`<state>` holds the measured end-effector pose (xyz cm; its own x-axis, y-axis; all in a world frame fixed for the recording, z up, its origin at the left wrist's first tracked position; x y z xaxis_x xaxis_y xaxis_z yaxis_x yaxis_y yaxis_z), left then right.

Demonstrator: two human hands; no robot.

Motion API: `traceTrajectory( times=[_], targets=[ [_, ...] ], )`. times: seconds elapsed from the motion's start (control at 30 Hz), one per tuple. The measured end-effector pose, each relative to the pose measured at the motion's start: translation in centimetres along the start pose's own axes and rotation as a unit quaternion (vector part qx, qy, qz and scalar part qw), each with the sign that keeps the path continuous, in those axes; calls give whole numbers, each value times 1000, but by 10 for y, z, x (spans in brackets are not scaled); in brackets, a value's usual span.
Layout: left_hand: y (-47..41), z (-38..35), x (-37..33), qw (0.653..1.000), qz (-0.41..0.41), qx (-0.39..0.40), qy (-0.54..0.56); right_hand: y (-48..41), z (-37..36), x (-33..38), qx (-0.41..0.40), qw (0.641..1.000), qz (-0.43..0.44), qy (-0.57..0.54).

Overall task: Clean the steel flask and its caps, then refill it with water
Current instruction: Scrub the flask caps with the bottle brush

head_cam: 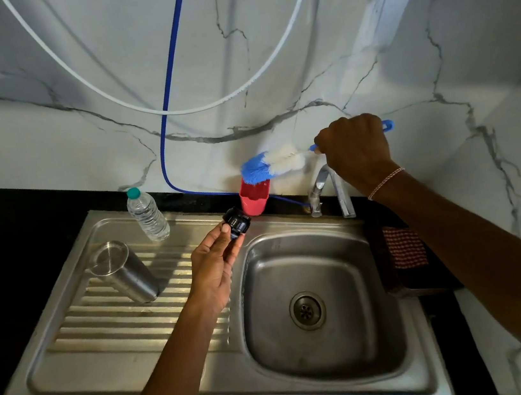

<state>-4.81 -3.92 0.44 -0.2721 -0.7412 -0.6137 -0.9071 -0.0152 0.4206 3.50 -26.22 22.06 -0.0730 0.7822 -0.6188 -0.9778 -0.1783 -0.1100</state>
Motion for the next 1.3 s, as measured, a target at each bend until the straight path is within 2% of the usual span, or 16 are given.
traceTrajectory(
  times=[0.33,0.43,0.5,0.6,0.67,0.77,0.83,0.87,0.9,0.97,1.07,1.17,1.3],
  targets=[
    [1,-2,-2,1000,-1,0,-23,47,-48,-3,31,976,-160,-142],
    [-2,1,-1,999,5,-5,-31,59,-57,-6,29,949,-209,-234],
    [-3,2,0,999,9,-8,-30,72,-63,-6,31,917,-245,-313],
    [-5,2,-1,1000,11,-13,-26,97,-82,0,47,848,-311,-427],
    [-7,1,-2,999,12,-21,-34,117,-109,12,65,787,-350,-504],
    [-12,-1,-3,998,6,-25,-62,147,-150,53,104,662,-369,-644],
    [-15,-1,-4,996,-3,-26,-89,167,-173,93,128,552,-361,-741],
    [-16,-1,-4,994,-6,-29,-105,176,-183,109,136,509,-359,-771],
    [-16,-1,-3,992,-7,-36,-120,185,-187,118,138,484,-352,-789],
    [-17,0,-2,988,-10,-58,-141,200,-187,122,122,485,-324,-803],
    [-18,1,-3,984,-20,-78,-157,222,-170,115,92,511,-274,-810],
    [-18,-3,5,982,-18,-64,-177,248,-167,119,86,539,-260,-796],
    [-11,-16,36,965,-35,-16,-261,252,-176,124,90,583,-273,-760]
  ],
)
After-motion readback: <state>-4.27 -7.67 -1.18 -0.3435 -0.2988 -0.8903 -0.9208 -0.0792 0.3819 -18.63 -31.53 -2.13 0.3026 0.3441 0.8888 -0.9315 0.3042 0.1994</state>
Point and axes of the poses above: each hand's wrist, its own y-axis away from the middle knuckle, its own z-axis out of the back of the hand, x = y × z, the point moved 7 cm from there along -y, towards the middle knuckle, and after that the axes turned 2 degrees about x, right-handed, at the moved point
